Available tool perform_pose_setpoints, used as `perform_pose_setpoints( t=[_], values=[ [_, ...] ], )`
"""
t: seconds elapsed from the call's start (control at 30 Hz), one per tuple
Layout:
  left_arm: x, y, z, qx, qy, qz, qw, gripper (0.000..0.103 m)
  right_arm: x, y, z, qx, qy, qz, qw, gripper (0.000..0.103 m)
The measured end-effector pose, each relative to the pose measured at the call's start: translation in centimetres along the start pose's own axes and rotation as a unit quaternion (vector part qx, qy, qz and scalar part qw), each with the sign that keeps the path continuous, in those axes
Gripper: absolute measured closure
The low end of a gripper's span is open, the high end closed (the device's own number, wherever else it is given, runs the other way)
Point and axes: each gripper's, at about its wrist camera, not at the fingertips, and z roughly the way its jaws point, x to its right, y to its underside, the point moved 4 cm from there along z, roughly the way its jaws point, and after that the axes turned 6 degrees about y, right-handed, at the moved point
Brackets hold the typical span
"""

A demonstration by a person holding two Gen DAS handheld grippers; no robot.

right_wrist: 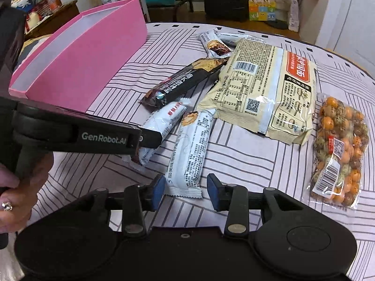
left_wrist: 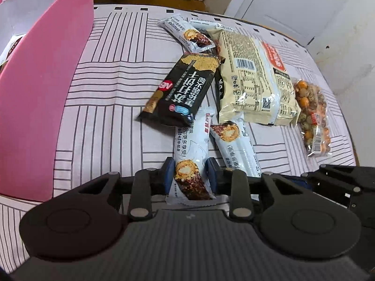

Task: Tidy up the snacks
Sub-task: 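Lift the white bar with the left tool while the right tool grasps another white bar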

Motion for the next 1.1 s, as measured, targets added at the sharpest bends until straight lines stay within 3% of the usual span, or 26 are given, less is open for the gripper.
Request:
perform_pose_setpoints(
  t=[0.2, 0.33, 0.43, 0.67, 0.73, 0.8, 0.93, 1.1],
  values=[
    [1.2, 0.5, 0.4, -0.016, -0.020, 0.063, 0.9977, 0.077, -0.6, -0.5, 0.9, 0.019, 0.010, -0.018, 1.000, 0.056],
    [1.2, 0.6, 0.1, -0.016, -0.016, 0.064, 0.9977, 0.078, -1.4, -0.2, 0.6, 0.027, 0.014, -0.040, 0.999, 0.055],
    [1.1, 0.6, -0.2, -0.016, -0.012, 0.053, 0.9984, 0.078, -1.6, -0.3, 0.2, 0.036, 0.009, -0.040, 0.999, 0.047],
    [1.1, 0.7, -0.4, -0.011, -0.017, 0.048, 0.9986, 0.079, -0.7, -0.4, 1.4, 0.054, 0.034, -0.044, 0.997, 0.047],
    [1.1, 0.7, -0.4, -0.008, -0.019, 0.046, 0.9987, 0.079, -0.8, -0.5, 1.4, 0.061, 0.039, -0.048, 0.996, 0.051],
    [1.2, 0.8, -0.7, -0.008, -0.018, 0.045, 0.9988, 0.079, -1.0, -0.5, 1.0, 0.063, 0.040, -0.053, 0.996, 0.063],
    [1.8, 1.3, -1.7, -0.009, -0.007, 0.043, 0.9990, 0.079, -1.3, 0.1, 0.1, 0.046, 0.026, -0.042, 0.998, 0.065],
    [2.2, 2.5, -2.1, -0.023, -0.023, 0.044, 0.9985, 0.079, -1.7, 1.3, -0.7, 0.016, 0.037, -0.048, 0.998, 0.066]
  ],
)
